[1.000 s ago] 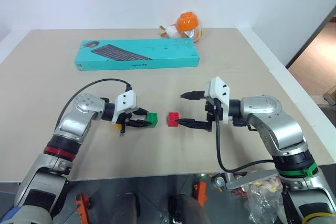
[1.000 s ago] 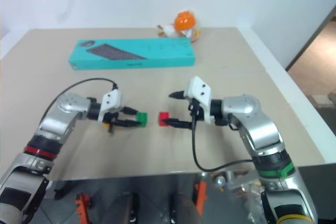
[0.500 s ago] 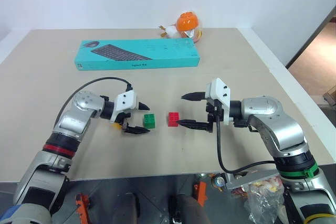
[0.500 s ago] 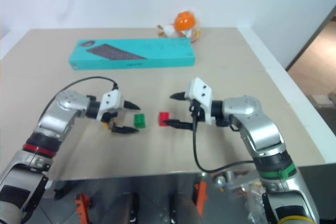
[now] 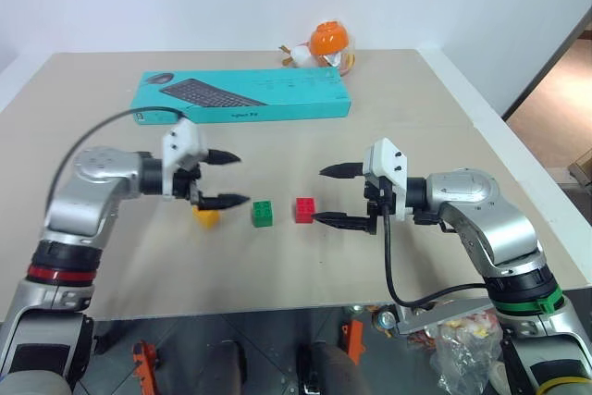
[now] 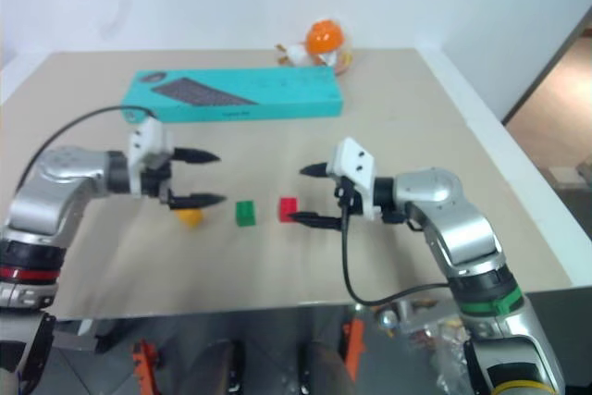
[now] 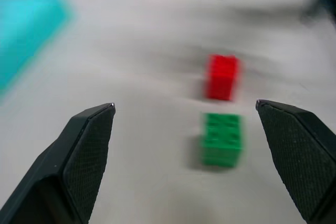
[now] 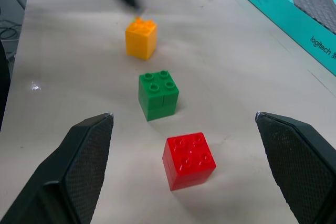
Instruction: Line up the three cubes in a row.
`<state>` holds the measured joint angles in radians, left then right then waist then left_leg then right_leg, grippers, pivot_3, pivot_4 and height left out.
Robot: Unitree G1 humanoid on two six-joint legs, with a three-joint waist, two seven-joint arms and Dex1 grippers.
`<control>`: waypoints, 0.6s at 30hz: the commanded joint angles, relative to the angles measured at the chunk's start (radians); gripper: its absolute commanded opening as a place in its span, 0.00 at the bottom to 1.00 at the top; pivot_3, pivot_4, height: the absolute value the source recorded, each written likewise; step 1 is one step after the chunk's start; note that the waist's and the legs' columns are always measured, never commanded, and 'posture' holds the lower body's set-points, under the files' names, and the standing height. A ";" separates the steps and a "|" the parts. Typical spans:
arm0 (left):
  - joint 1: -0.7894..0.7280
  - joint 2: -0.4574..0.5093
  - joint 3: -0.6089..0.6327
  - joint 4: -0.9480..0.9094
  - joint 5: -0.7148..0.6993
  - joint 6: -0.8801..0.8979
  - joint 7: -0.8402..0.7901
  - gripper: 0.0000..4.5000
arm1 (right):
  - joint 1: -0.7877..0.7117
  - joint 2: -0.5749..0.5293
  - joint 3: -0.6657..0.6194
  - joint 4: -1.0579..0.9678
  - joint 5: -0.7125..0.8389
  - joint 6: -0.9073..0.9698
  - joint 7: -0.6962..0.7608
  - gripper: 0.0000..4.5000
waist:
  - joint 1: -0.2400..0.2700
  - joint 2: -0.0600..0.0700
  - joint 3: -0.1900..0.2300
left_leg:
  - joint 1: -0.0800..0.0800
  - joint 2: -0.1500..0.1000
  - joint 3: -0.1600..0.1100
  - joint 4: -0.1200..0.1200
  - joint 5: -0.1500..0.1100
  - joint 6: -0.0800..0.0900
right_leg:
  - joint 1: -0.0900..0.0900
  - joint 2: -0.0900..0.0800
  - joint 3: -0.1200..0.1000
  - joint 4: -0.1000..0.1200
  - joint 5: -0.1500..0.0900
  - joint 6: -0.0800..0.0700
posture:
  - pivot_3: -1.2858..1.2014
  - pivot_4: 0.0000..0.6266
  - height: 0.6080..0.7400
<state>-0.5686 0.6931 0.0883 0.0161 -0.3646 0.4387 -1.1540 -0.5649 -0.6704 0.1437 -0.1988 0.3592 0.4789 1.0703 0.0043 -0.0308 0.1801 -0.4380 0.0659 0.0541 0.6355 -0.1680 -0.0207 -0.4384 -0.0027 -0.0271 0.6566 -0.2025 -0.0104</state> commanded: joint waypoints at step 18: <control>0.499 -0.253 0.142 -0.440 -0.006 -0.002 0.589 0.99 | -0.034 0.012 0.000 0.042 -0.010 -0.060 0.044 1.00 | 0.004 0.000 0.000 | 0.001 0.000 0.004 0.001 0.000 0.000 | 0.000 -0.002 0.003 0.001 0.001 0.001 | 0.52 0.24 1.00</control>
<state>-0.0704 0.4403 0.2300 -0.3784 -0.3814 0.4423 -0.6022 -0.5786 -0.6565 0.1524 -0.1428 0.3469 0.4326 1.1100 0.0079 -0.0311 0.1800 -0.4368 0.0657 0.0580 0.6365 -0.1675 -0.0202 -0.4384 -0.0048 -0.0245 0.6572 -0.2012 -0.0100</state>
